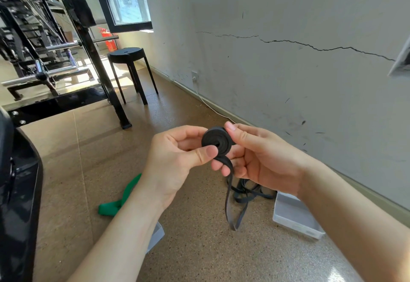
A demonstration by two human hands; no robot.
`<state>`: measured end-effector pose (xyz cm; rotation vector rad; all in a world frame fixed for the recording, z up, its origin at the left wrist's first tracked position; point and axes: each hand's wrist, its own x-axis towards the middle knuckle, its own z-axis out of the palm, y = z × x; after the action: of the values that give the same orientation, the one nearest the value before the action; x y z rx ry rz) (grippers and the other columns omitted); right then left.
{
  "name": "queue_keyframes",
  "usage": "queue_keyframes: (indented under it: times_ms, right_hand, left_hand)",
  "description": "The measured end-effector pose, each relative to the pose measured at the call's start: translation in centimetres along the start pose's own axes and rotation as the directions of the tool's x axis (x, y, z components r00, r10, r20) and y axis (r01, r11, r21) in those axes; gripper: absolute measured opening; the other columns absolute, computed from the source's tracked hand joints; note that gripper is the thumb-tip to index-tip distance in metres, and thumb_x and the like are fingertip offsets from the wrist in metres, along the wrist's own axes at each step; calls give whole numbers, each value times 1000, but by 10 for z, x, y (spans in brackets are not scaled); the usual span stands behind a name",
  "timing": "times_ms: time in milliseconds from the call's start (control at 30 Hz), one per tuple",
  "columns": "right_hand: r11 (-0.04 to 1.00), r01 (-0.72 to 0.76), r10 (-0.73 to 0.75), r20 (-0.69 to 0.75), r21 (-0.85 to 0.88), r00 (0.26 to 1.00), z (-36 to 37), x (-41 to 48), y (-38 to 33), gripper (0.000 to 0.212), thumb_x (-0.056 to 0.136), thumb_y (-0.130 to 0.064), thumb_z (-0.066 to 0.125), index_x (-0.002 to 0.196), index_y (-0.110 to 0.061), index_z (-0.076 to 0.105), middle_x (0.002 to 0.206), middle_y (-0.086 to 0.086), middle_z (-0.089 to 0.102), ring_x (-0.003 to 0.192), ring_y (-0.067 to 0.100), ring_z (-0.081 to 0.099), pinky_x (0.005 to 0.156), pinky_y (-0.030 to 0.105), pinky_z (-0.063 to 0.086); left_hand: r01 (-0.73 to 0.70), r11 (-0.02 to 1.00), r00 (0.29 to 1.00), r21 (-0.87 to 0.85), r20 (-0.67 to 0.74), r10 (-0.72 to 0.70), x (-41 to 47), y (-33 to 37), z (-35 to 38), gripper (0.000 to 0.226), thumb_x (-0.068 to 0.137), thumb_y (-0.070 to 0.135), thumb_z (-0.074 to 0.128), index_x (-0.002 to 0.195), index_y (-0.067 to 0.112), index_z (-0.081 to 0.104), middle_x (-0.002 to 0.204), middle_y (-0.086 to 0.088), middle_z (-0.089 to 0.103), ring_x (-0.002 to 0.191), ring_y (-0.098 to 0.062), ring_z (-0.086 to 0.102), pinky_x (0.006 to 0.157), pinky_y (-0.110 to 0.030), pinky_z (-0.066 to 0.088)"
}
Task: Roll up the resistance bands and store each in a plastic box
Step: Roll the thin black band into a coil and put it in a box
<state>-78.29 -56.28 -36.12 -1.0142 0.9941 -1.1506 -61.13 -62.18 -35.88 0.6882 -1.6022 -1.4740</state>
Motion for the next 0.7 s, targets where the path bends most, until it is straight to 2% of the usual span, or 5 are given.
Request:
queue_keyframes:
  times_ms: [133,233,400,567,700]
  right_hand:
    - [971,-74,72,-16,-226,997,-1,-3,-4,62,81,-62,54,121,-15,54,84,17,72,66,21,63,54,23,38]
    - [951,-70,56,-55,-302,997,-1,-5,-2,55,82,-60,56,115,-15,55,79,14,72,62,18,62,54,23,36]
    - [958,-34,15,-69,-286,997,-1,-2,3,43,83,-43,63,109,-9,52,77,17,70,60,19,58,58,31,30]
    - [994,5,-9,-32,-114,999,-7,-2,4,35,80,-33,72,100,-16,49,82,21,69,61,20,56,58,27,37]
    - [999,42,-42,9,6,999,-5,-1,3,34,78,-33,68,102,-16,50,82,21,68,61,19,57,56,23,39]
  left_hand:
    - [-64,977,998,202,-8,67,1,8,-5,30,59,4,79,86,15,73,79,-3,76,76,-15,72,69,-23,57]
    - [-120,895,993,430,58,105,0,11,-9,33,68,-2,78,86,25,74,78,6,76,76,-8,72,70,-22,57]
    - [-174,787,984,592,127,123,-1,8,-10,37,74,3,76,90,37,75,78,8,74,80,-20,69,78,-43,55]
    - [-70,966,990,248,133,37,0,5,-9,32,72,5,76,100,21,74,94,-5,75,93,-23,69,86,-34,56]
    - [10,999,998,-31,66,-8,0,-1,-3,27,63,13,78,89,19,76,88,-11,75,84,-23,70,76,-30,54]
